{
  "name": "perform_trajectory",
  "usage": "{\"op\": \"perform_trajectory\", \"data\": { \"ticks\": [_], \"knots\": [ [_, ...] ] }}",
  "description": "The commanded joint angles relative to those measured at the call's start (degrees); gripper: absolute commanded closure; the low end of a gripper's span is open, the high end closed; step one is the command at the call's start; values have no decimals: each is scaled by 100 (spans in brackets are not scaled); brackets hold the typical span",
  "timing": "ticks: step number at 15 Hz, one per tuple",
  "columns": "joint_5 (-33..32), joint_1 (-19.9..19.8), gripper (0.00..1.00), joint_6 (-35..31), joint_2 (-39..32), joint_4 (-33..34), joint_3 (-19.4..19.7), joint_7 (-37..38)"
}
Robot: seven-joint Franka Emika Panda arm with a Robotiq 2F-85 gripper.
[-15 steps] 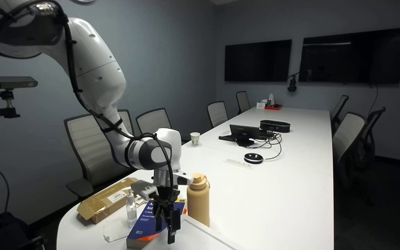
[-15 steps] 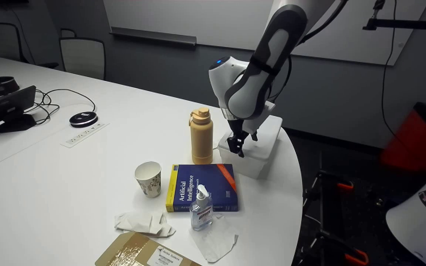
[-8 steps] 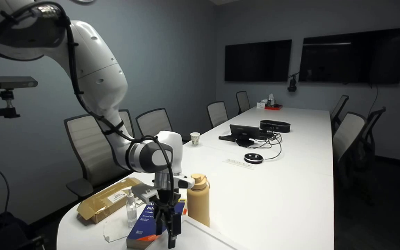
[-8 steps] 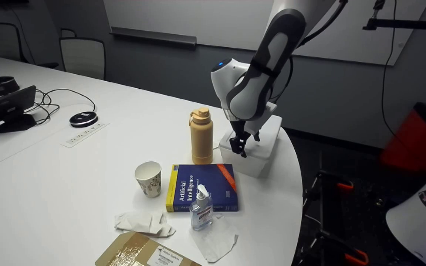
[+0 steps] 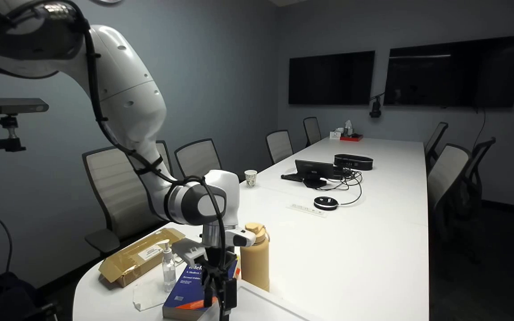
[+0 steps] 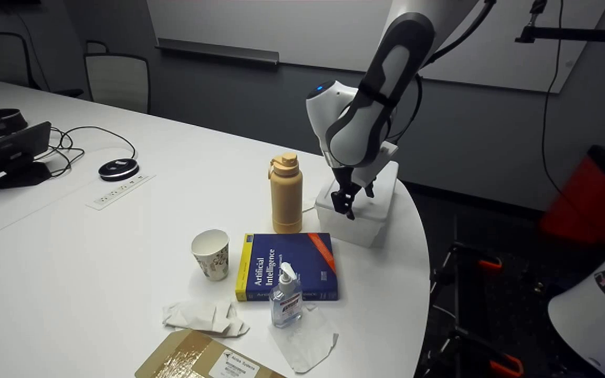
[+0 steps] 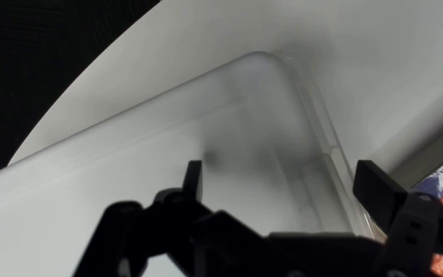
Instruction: Move the white container to the right
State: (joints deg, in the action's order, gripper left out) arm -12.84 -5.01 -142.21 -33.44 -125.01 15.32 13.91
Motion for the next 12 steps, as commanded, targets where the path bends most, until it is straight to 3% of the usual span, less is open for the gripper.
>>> {"op": "perform_trajectory", "data": {
  "ticks": [1, 12],
  "knots": [
    [299, -221, 0, 97, 95, 49, -145, -380],
    [600, -353, 0, 176, 79, 185, -204, -692]
  ]
}}
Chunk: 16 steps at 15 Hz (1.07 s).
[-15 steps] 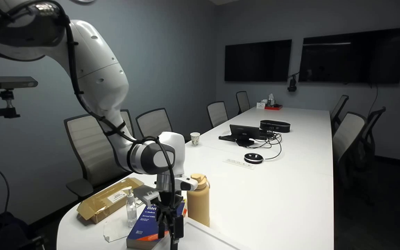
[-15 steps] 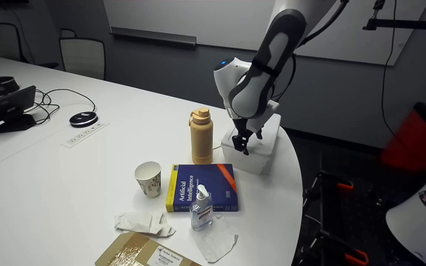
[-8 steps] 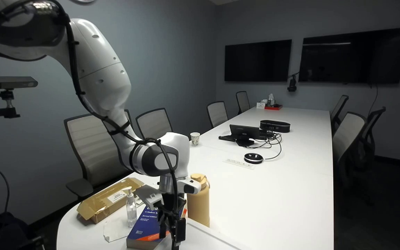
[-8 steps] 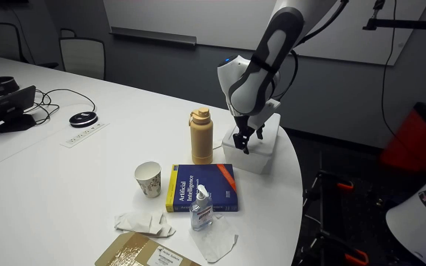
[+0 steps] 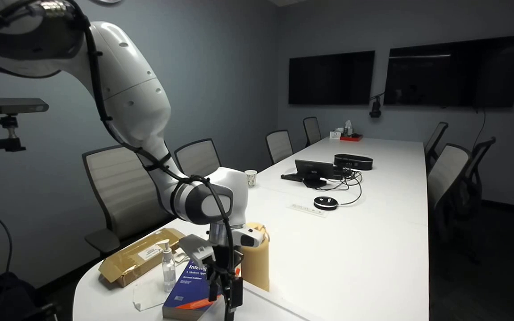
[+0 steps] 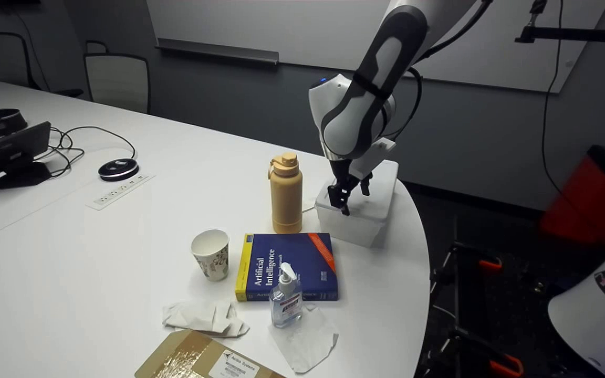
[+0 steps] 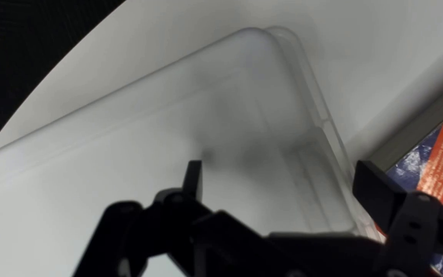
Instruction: Move the white container to the right
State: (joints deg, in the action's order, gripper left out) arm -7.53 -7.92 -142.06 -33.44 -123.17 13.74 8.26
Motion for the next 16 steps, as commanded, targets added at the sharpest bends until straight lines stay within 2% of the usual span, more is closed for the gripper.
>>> {"op": "perform_trajectory", "data": {
  "ticks": [1, 16],
  "knots": [
    [60, -53, 0, 154, 71, -7, -39, -109],
    [-111, -38, 0, 44, -17, -97, 209, -5]
  ]
}}
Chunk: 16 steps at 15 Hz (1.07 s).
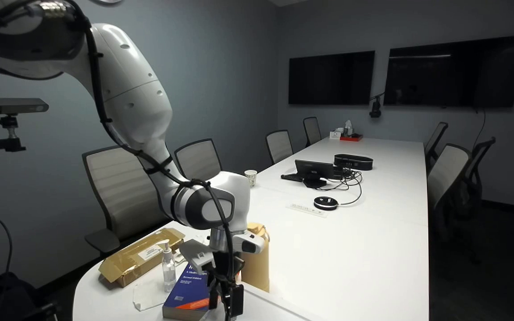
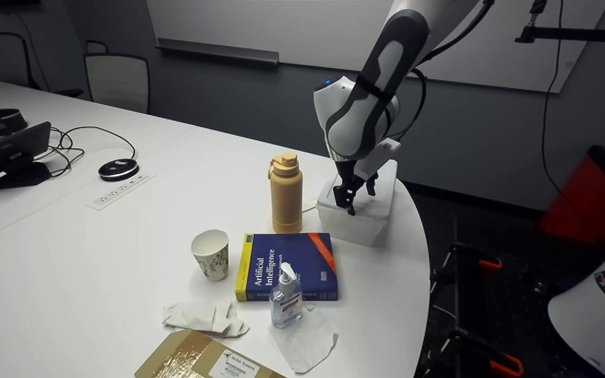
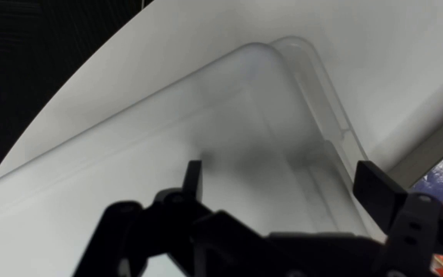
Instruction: Move the white container to the right
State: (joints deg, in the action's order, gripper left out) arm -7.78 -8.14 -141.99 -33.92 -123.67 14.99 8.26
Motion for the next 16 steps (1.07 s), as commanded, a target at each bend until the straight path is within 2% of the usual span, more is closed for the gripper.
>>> {"op": "perform_trajectory", "data": {
  "ticks": [1, 16],
  "knots": [
    [-93, -32, 0, 31, 30, -42, 102, -2],
    [-395, -92, 0, 30, -48, 127, 534, 116]
  ]
}}
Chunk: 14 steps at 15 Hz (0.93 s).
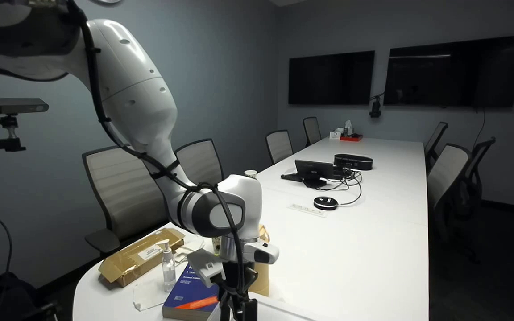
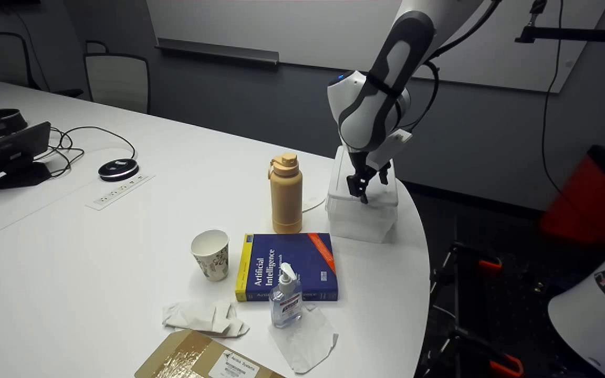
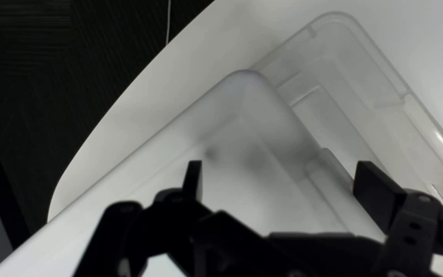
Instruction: Move the white container to the right
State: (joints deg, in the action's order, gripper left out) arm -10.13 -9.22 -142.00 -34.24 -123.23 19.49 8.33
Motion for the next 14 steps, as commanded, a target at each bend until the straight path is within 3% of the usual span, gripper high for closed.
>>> {"op": "perform_trajectory", "data": {
  "ticks": [1, 10, 14],
  "knots": [
    [-194, 15, 0, 32, -20, 101, 107, 116],
    [-365, -17, 0, 66, -38, 230, 273, 146],
    [-242, -74, 0, 178, 112, 204, 170, 14]
  ]
}}
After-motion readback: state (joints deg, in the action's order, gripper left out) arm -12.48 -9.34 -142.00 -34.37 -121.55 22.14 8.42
